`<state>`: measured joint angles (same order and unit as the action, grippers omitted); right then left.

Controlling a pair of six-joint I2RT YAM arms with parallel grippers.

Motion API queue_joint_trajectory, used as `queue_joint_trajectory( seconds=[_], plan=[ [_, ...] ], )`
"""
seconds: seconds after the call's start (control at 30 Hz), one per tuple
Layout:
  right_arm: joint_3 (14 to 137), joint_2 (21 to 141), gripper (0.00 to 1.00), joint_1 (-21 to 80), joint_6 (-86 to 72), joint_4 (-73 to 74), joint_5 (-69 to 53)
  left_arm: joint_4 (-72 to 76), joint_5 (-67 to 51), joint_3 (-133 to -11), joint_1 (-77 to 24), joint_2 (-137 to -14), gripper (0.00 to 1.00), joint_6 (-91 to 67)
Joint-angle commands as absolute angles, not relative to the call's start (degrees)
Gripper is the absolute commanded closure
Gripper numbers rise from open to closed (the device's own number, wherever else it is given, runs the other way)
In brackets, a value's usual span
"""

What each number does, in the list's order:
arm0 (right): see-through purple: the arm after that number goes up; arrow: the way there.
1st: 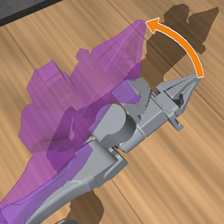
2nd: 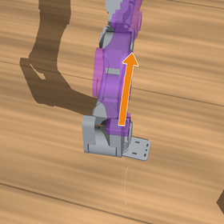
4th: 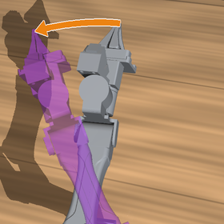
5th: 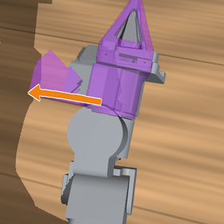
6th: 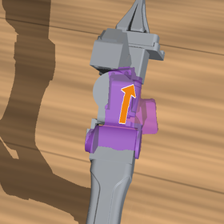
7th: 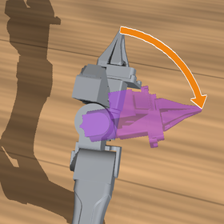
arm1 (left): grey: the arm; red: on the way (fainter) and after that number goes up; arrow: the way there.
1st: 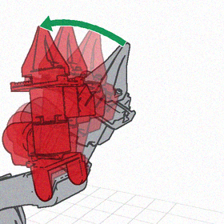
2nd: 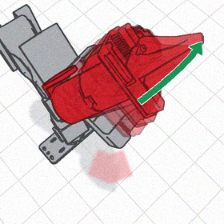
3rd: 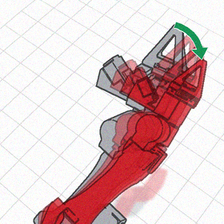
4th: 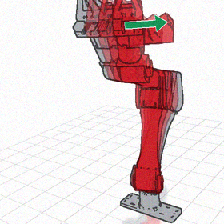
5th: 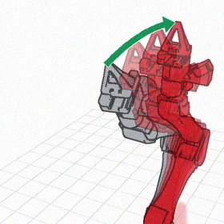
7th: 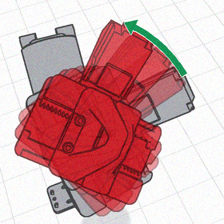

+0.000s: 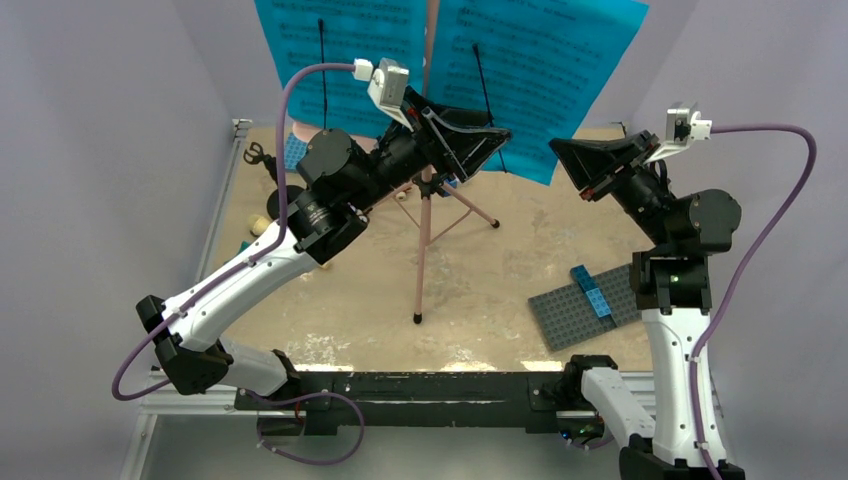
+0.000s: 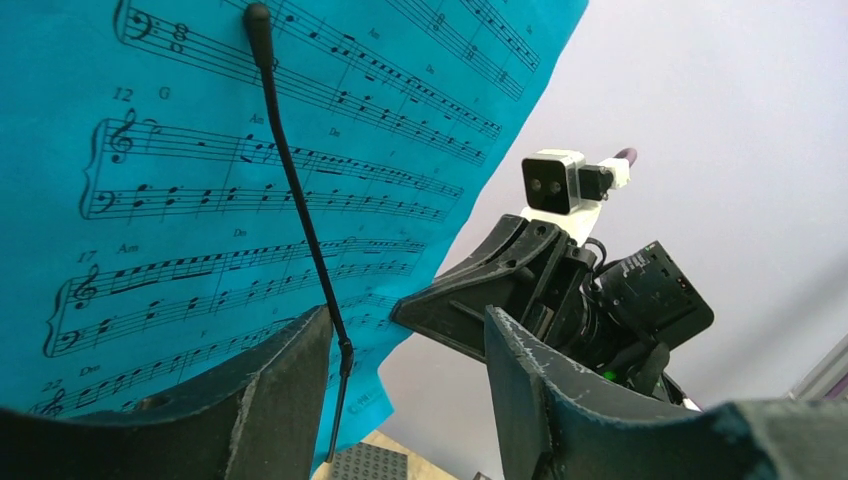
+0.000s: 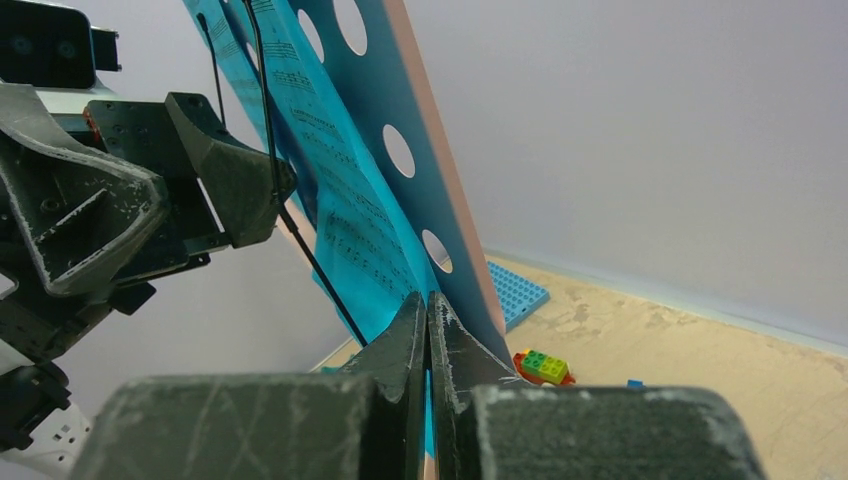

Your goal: Pack up the instrument practice props

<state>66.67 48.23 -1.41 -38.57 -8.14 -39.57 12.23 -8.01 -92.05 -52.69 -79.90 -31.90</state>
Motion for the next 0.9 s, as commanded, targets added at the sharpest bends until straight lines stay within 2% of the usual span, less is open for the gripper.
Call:
queue_joint_trajectory(
  seconds=[0.0,0.13,0.4,0.6,0.8,0.87],
  plan=[
    [69.08,47.86,1.00,-0.90,-38.35,-8.09,-39.01,15.23,-6.73,-94.66,-52.82,-79.98,0.41,-31.05],
    [69.51,48.06,1.00,-0.70,-38.25,-7.71,-39.06,15.25,-5.46,-94.64,-52.82,-80.26,0.48,-30.44],
    [69.94,48.36,1.00,-0.44,-38.01,-7.26,-38.95,14.45,-2.46,-94.65,-52.82,-80.58,0.46,-29.18],
    [70.27,48.42,1.00,-0.51,-37.79,-6.79,-38.55,15.89,-2.63,-94.50,-52.82,-80.51,0.70,-28.39],
    [70.73,48.51,1.00,-0.44,-37.66,-6.13,-38.36,17.05,-3.24,-94.29,-52.82,-80.76,0.73,-28.52],
    [70.82,48.52,1.00,-0.46,-37.70,-6.00,-38.33,17.10,-3.30,-94.37,-52.82,-80.81,0.78,-28.48]
  ],
)
